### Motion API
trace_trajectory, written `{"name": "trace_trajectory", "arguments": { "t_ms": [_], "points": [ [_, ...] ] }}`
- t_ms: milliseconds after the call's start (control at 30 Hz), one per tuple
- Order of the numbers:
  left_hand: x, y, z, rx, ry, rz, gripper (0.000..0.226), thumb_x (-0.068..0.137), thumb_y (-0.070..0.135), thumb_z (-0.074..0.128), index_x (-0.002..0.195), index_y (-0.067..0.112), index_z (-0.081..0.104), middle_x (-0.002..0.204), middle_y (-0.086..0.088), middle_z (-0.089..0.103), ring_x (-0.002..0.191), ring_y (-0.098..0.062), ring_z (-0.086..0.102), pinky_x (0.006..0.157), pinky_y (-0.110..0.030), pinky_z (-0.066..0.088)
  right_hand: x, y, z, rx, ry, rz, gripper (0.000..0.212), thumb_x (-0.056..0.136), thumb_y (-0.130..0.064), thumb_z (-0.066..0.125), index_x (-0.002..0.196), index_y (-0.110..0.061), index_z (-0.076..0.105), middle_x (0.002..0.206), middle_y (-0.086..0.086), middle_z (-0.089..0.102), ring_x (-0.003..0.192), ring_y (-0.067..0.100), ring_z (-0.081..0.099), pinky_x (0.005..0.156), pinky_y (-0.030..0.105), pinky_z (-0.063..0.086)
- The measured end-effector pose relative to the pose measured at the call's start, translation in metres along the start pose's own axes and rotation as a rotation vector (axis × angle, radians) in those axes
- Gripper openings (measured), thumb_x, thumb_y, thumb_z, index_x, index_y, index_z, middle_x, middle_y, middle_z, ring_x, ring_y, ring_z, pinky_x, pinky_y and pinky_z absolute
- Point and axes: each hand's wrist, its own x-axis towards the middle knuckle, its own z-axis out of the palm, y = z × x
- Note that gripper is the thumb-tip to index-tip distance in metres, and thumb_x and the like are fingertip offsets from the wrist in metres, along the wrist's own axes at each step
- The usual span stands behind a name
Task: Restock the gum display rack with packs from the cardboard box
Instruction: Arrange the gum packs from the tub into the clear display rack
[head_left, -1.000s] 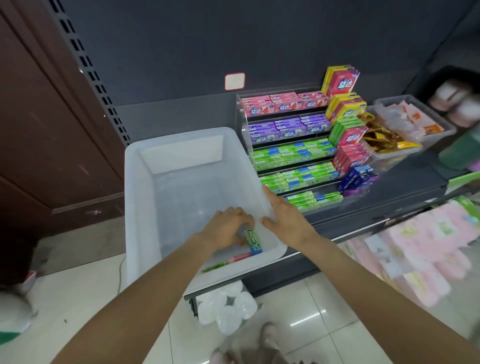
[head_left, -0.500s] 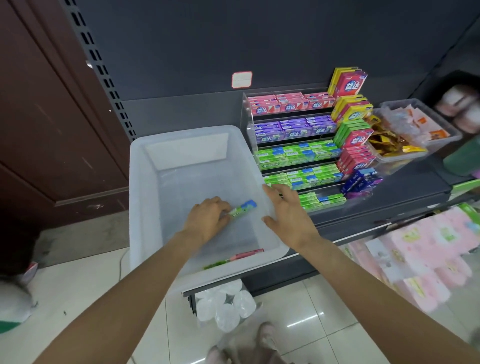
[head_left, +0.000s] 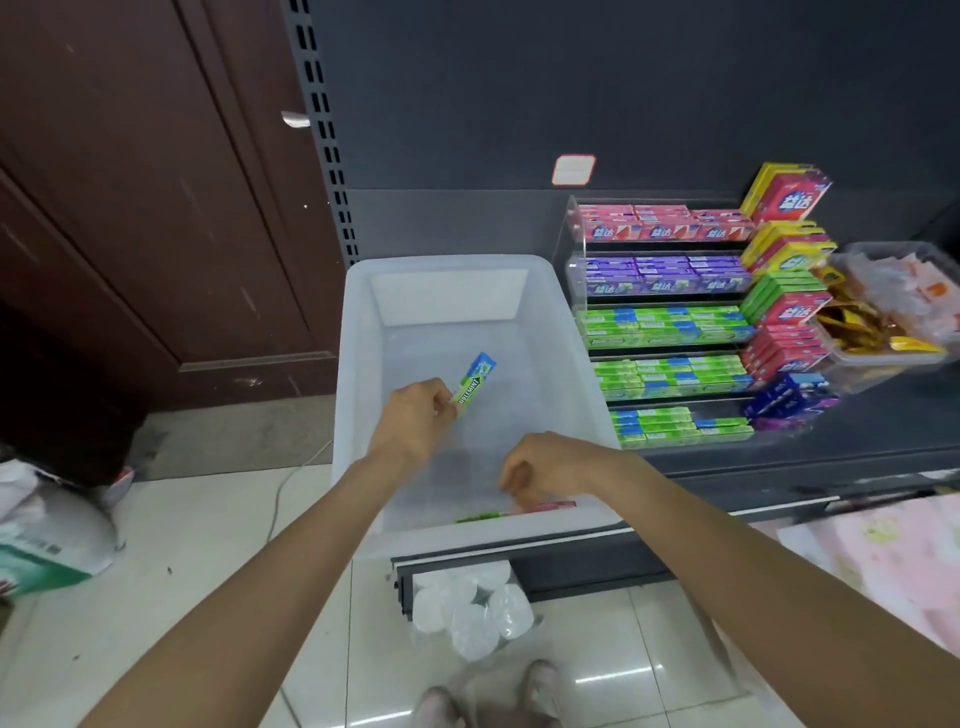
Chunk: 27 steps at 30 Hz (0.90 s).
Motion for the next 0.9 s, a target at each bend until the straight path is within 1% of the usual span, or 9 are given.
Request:
{"name": "trace_trajectory", "arguments": {
  "t_ms": [133,200,300,367,467,633,733,833,900],
  "points": [
    [-0.003,0.003,0.0,0.009,-0.005,-0.013,0.013,0.089,0.017,0.056,0.089,0.008,0.065,0.09,-0.014,0.067,0.086,-0.03,0.062,0.073,-0.034,0.049,0.011,0.003,0.001,-0.012,0.111,-0.008,0.016,0.085,-0.013,0.061,0.096,-0.011,0.072,0.101,0.005,0.07,0.094,0.017,0.063,0.08,0.021,0.043],
    [-0.003,0.004,-0.001,0.007,-0.01,-0.028,0.013,0.089,0.017,0.056,0.09,0.008,0.065,0.09,-0.014,0.067,0.087,-0.03,0.062,0.073,-0.034,0.049,0.014,0.003,0.001,-0.02,0.132,0.015,0.018,0.087,-0.017,0.058,0.096,-0.011,0.071,0.1,0.004,0.07,0.096,0.019,0.062,0.083,0.024,0.044],
    [-0.005,0.004,-0.003,0.012,-0.027,-0.047,0.014,0.09,0.017,0.055,0.091,0.007,0.065,0.093,-0.014,0.067,0.089,-0.031,0.061,0.072,-0.034,0.048,0.012,0.002,0.003,0.038,0.044,0.018,0.034,0.08,-0.025,0.072,0.11,-0.012,0.066,0.101,-0.001,0.063,0.096,0.016,0.057,0.085,0.026,0.042],
    [-0.006,0.003,-0.004,0.016,-0.036,-0.05,0.015,0.09,0.017,0.055,0.093,0.006,0.065,0.093,-0.015,0.067,0.089,-0.031,0.061,0.072,-0.034,0.048,0.013,0.002,0.007,-0.002,0.028,0.008,0.045,0.074,-0.022,0.077,0.114,-0.011,0.061,0.104,0.003,0.061,0.098,0.019,0.056,0.085,0.028,0.043],
    [-0.008,0.002,-0.005,0.01,-0.046,-0.069,0.014,0.09,0.017,0.054,0.092,0.007,0.065,0.091,-0.016,0.067,0.087,-0.032,0.062,0.07,-0.033,0.048,0.022,0.002,0.015,-0.077,0.075,-0.013,0.042,0.07,-0.014,0.078,0.106,-0.012,0.058,0.095,0.004,0.057,0.088,0.021,0.054,0.076,0.029,0.043],
    [-0.01,-0.001,-0.006,0.015,-0.056,-0.075,0.008,0.09,0.017,0.055,0.085,0.014,0.06,0.089,-0.016,0.067,0.085,-0.032,0.062,0.066,-0.033,0.049,0.035,-0.002,0.009,-0.085,0.234,0.007,0.03,0.079,-0.014,0.07,0.107,-0.011,0.061,0.108,0.009,0.059,0.1,0.027,0.058,0.082,0.03,0.047],
    [-0.011,-0.001,-0.007,0.01,-0.042,-0.087,0.009,0.091,0.017,0.054,0.086,0.011,0.06,0.088,-0.017,0.066,0.082,-0.034,0.063,0.066,-0.034,0.05,0.038,-0.005,0.008,-0.102,0.299,0.016,0.039,0.082,-0.014,0.066,0.12,-0.013,0.055,0.114,0.013,0.053,0.104,0.029,0.056,0.087,0.036,0.048],
    [-0.01,-0.004,-0.008,0.016,-0.048,-0.123,0.011,0.091,0.017,0.052,0.089,0.01,0.061,0.088,-0.017,0.066,0.073,-0.031,0.06,0.064,-0.034,0.05,0.037,-0.004,0.012,-0.127,0.276,0.091,0.033,0.082,-0.004,0.062,0.113,-0.011,0.052,0.111,0.015,0.05,0.091,0.034,0.059,0.07,0.038,0.053],
    [-0.009,-0.006,-0.008,0.065,-0.097,-0.139,0.012,0.092,0.017,0.052,0.091,0.01,0.062,0.091,-0.015,0.068,0.074,-0.027,0.058,0.066,-0.032,0.05,0.036,-0.003,0.012,-0.138,0.309,0.149,0.023,0.084,-0.005,0.057,0.106,-0.008,0.053,0.11,0.017,0.055,0.092,0.034,0.06,0.067,0.034,0.047]
  ]
}}
